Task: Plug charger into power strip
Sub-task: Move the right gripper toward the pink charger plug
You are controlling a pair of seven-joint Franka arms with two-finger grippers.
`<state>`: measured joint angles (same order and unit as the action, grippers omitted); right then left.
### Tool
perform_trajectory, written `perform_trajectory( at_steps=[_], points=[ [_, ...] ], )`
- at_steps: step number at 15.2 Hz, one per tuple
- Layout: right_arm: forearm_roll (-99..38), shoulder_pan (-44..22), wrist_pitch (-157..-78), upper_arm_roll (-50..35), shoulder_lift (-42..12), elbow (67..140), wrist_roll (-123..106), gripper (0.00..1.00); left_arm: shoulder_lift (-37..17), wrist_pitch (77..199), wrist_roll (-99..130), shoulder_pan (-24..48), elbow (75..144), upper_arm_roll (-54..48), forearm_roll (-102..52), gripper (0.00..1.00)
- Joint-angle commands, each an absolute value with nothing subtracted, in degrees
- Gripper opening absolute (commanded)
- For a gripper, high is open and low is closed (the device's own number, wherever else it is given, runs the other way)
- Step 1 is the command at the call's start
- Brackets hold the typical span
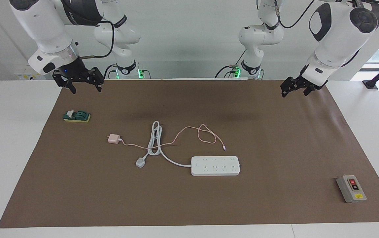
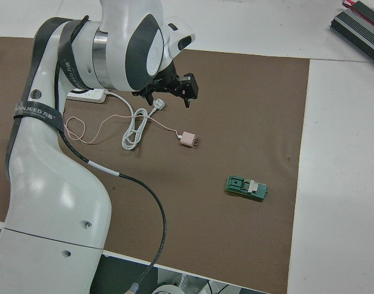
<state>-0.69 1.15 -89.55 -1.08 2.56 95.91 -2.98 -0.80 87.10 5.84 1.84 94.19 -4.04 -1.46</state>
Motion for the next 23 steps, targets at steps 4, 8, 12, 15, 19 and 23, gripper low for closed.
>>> perform_trajectory(
  at_steps=[4,8,12,15,19,23],
  points=[
    [-0.4,1.8,-89.8,-1.5,3.3,96.6,-3.8,1.0,1.2,89.0,4.6,0.3,97.0,-3.7,-1.9,1.0],
    [-0.4,2.2,-89.8,-1.5,3.3,96.4,-4.3,1.0,1.2,89.3,4.5,-0.4,97.1,-3.7,-1.9,1.0],
    [-1.1,1.8,-89.4,-1.4,3.3,96.5,-4.5,1.0,1.1,90.5,4.6,-0.4,97.1,-3.7,-1.9,1.0],
    [-1.2,2.2,-91.8,-1.2,3.3,96.8,-3.3,1.0,1.1,93.0,4.8,-0.4,97.0,-3.7,-1.9,1.0],
    [-1.1,1.8,-93.6,-1.2,3.3,97.2,9.8,1.0,0.8,95.4,4.8,-0.4,97.0,-3.7,-1.9,1.0],
    [-0.5,1.6,-95.1,-1.2,3.2,97.1,25.1,1.0,0.8,95.2,4.7,-0.4,97.0,-3.7,-1.9,1.0]
  ],
)
